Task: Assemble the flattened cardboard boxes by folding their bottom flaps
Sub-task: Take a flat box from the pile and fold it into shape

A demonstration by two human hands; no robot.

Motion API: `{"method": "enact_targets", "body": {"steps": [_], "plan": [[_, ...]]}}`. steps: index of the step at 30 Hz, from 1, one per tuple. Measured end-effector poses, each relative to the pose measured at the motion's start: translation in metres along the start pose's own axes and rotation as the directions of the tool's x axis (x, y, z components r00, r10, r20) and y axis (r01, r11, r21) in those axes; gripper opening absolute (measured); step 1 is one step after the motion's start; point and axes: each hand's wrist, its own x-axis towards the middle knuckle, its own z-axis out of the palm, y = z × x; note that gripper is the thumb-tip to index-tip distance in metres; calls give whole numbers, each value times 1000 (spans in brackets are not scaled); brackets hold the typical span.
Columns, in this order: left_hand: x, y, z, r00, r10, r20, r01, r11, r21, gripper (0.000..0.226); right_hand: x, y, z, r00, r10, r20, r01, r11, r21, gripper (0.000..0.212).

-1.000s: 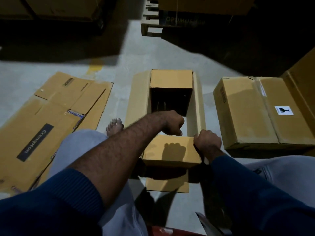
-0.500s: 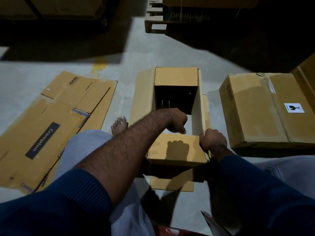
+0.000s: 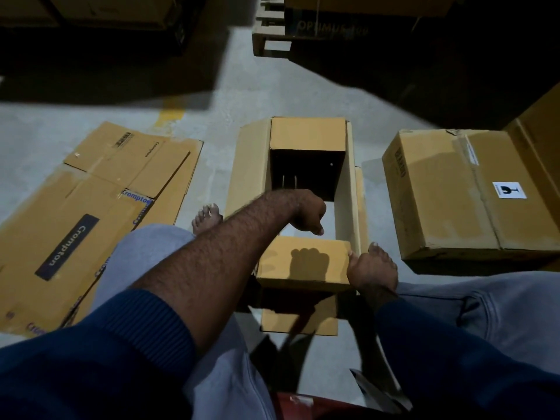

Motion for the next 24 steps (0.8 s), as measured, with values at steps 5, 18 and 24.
{"method": "enact_targets", "body": {"steps": [5, 18, 24], "plan": [[-1, -1, -1, 1000, 4, -20, -4, 1000, -9, 41, 21, 5, 19, 1000, -4, 11, 5, 998, -63, 77], [19, -25, -37, 999, 31, -43, -34, 997, -64, 37, 53, -23, -37, 989, -84, -120, 83, 996, -11, 43], [44, -50, -54, 994, -15, -105, 2, 992, -122, 16, 120, -62, -74, 980, -108, -165, 105, 994, -32, 34]]}}
